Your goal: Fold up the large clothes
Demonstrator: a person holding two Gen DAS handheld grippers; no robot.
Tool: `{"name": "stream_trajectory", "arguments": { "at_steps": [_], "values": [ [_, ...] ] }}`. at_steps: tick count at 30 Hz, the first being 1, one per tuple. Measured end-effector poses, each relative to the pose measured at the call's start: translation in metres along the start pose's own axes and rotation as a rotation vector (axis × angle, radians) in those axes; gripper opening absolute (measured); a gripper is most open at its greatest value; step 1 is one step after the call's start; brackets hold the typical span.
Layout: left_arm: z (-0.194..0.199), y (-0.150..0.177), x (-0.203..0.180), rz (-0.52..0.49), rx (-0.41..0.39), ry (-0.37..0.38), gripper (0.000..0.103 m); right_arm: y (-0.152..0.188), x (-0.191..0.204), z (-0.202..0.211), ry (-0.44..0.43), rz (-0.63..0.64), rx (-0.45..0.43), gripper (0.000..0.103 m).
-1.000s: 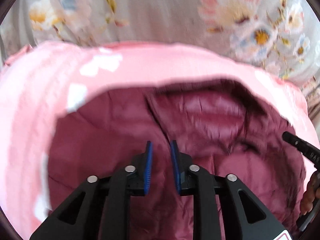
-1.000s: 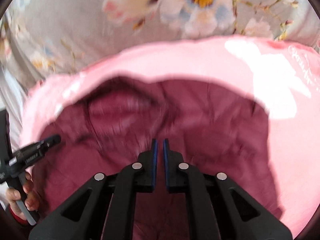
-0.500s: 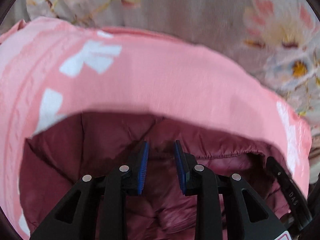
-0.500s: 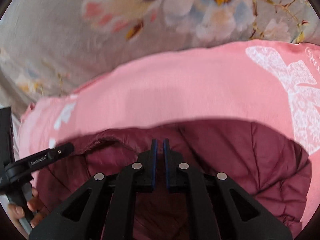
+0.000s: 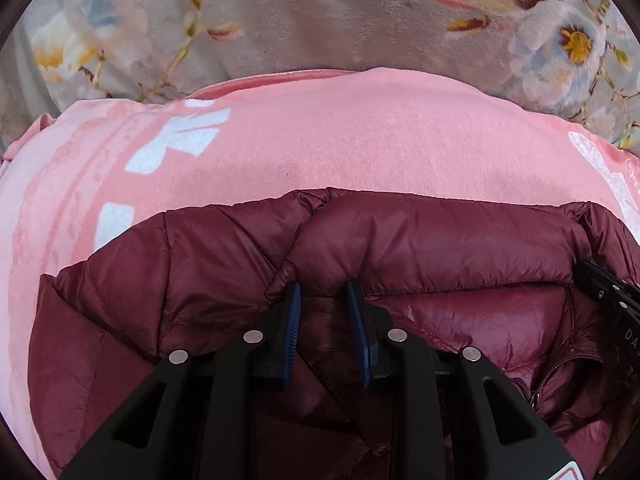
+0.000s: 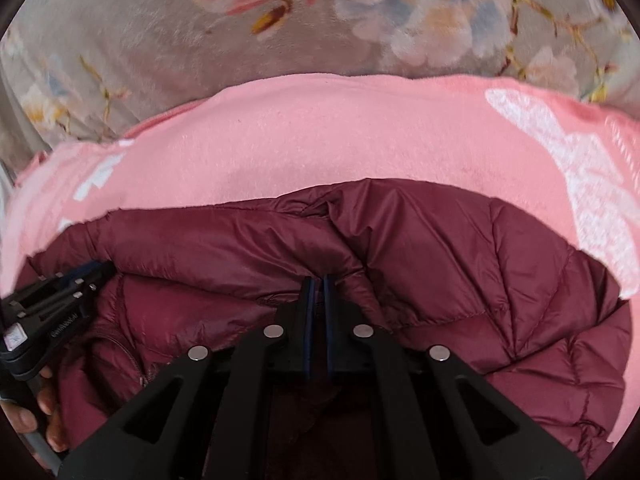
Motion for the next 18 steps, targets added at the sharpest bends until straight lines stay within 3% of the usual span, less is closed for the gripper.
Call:
{"name": "stream_trajectory", "arguments": {
  "at_steps": [18],
  "values": [
    [0.004, -0.0024, -0.0013, -0.012, -0.015, -0.02, 0.025, -0.0012, 0.0012, -0.0001, 0.025, 0.022, 0.0, 0.003]
  ]
}}
Point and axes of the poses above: each gripper's, at about its wrist camera, not at the fingertips, and z roughly against the way its jaws point, x to its left, y to its underside, the point moved 7 cm from there along -z, roughly the way its jaws point, and after that the axes turned 6 degrees about z, right-handed, at the moved point
